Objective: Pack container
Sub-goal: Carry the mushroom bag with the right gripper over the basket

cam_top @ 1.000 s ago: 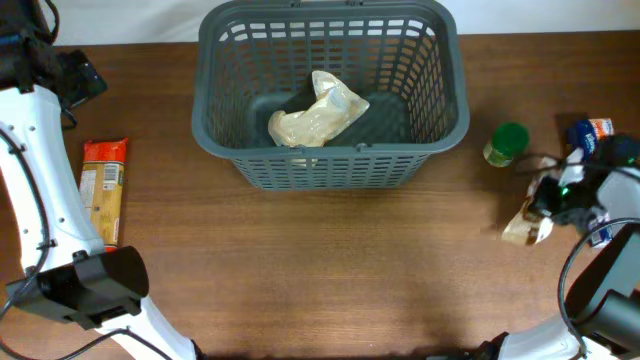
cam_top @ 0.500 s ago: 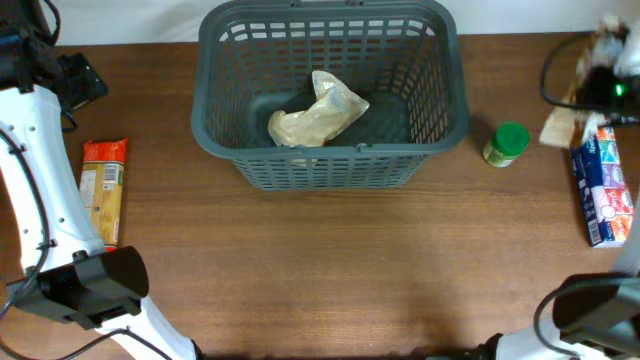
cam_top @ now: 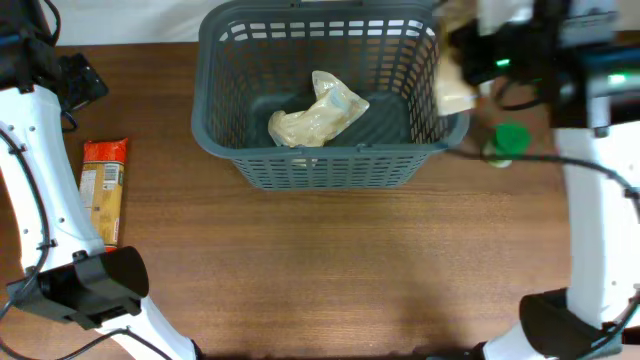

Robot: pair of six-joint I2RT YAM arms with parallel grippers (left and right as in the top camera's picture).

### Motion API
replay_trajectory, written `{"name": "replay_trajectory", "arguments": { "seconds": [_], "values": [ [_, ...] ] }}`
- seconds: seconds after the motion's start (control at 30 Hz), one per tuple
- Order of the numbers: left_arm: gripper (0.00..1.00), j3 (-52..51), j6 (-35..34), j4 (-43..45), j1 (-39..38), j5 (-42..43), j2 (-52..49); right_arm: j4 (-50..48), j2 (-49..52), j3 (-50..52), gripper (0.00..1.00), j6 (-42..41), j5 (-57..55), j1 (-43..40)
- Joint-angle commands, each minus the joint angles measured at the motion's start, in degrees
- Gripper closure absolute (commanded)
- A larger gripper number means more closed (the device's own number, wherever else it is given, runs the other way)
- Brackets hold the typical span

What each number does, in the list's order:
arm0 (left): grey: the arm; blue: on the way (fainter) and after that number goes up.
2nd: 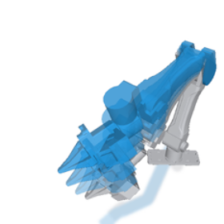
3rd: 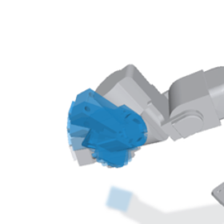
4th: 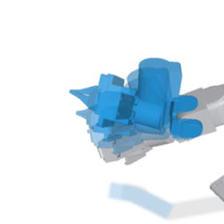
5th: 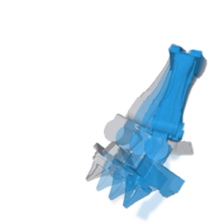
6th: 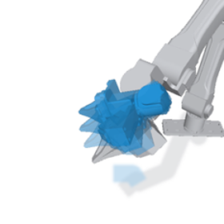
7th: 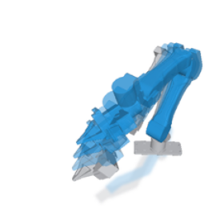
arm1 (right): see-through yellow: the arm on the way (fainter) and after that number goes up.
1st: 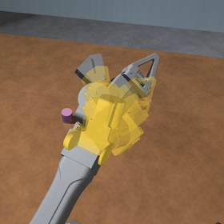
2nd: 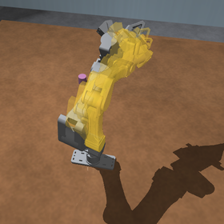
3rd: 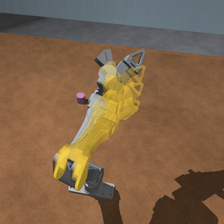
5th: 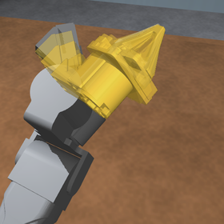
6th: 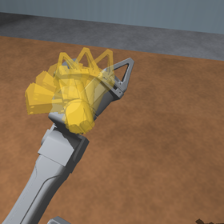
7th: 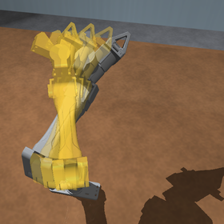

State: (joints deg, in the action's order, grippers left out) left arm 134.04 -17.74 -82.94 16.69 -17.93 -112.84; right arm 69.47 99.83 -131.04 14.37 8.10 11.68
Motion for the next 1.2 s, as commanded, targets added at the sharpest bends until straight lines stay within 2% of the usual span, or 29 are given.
{"name": "replay_trajectory", "arguments": {
  "seconds": [0.0,0.2,0.63,0.9,0.93,0.97,1.0,1.03,1.17],
  "values": [
    [0.01,-0.1,0.7,0.0,0.3,0.2,-0.1,-0.2,0.8,-1.1,0.96,4.1,-2.4,5.4],
    [0.01,-0.1,0.7,-0.1,0.3,1.2,-0.1,-0.2,5.6,-1.0,0.96,4.7,-6.4,9.9],
    [0.01,-0.1,0.7,0.2,0.3,1.3,-0.1,-0.2,19.5,-1.0,0.96,5.1,-6.0,10.1],
    [0.01,-0.1,0.7,0.2,0.3,1.3,-0.1,-0.2,23.1,-0.8,0.96,5.1,-4.9,10.1],
    [0.01,-0.1,0.7,0.2,0.3,1.3,-0.1,-0.2,23.1,-0.8,0.92,5.1,-4.9,10.0],
    [0.01,-0.1,0.7,0.2,0.3,1.3,-0.1,-0.2,23.2,-0.8,0.66,5.1,-4.9,10.0],
    [0.01,-0.1,0.7,0.2,0.3,1.3,-0.1,-0.2,23.2,-0.8,0.22,5.1,-4.9,10.0],
    [0.01,-0.1,0.7,0.2,0.3,1.3,-0.1,-0.3,23.2,-0.8,0.02,5.1,-4.9,10.0],
    [0.01,-0.1,0.7,0.2,0.3,1.3,-0.1,-0.5,23.2,-0.8,0.01,5.1,-4.9,10.0]
  ]
}}
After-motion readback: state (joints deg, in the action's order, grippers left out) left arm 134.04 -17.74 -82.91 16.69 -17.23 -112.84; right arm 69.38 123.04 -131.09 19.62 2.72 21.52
